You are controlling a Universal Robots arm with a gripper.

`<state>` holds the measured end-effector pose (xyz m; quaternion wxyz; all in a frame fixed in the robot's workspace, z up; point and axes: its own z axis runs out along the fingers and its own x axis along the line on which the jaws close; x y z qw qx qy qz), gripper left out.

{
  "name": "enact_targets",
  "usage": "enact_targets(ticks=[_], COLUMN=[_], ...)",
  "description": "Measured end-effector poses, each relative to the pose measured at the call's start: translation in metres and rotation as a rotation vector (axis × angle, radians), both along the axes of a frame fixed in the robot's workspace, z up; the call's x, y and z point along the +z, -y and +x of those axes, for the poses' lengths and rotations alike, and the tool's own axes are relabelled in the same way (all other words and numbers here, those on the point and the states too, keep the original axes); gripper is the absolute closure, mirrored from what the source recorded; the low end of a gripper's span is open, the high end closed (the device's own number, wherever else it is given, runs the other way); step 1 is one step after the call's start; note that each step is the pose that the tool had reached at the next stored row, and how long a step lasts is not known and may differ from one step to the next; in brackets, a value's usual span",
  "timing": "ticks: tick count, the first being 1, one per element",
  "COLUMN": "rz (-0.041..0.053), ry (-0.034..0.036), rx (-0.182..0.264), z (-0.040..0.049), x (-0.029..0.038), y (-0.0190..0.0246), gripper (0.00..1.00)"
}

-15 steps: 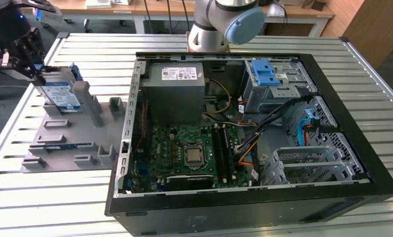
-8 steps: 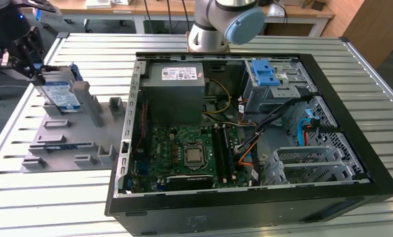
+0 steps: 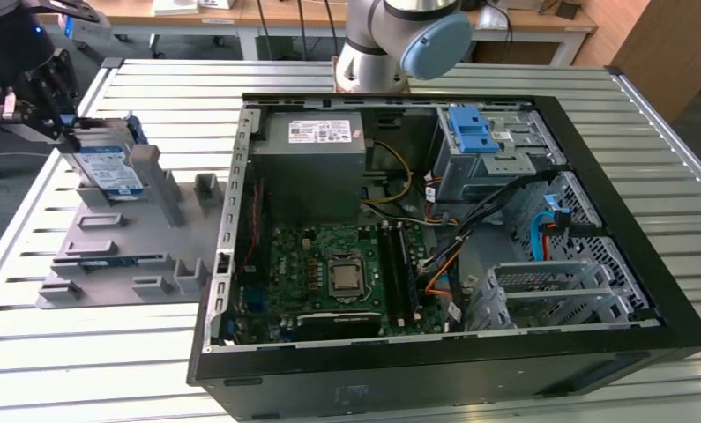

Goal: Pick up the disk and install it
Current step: 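Pick up the disk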

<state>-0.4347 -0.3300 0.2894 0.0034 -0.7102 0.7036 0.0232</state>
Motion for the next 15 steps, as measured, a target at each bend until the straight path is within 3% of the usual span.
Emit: enact_targets(ticks=[1, 2, 15], rz=[0.0000, 0.0001, 0.0002], ry=[0.0001, 0.0001, 0.0001], rx=[0.000, 0.000, 0.002], z=[0.0000, 0.0000, 0.0000], x=[0.0000, 0.0000, 0.0000], y=[0.0000, 0.0000, 0.0000], gripper=[0.57, 0.64, 0.64])
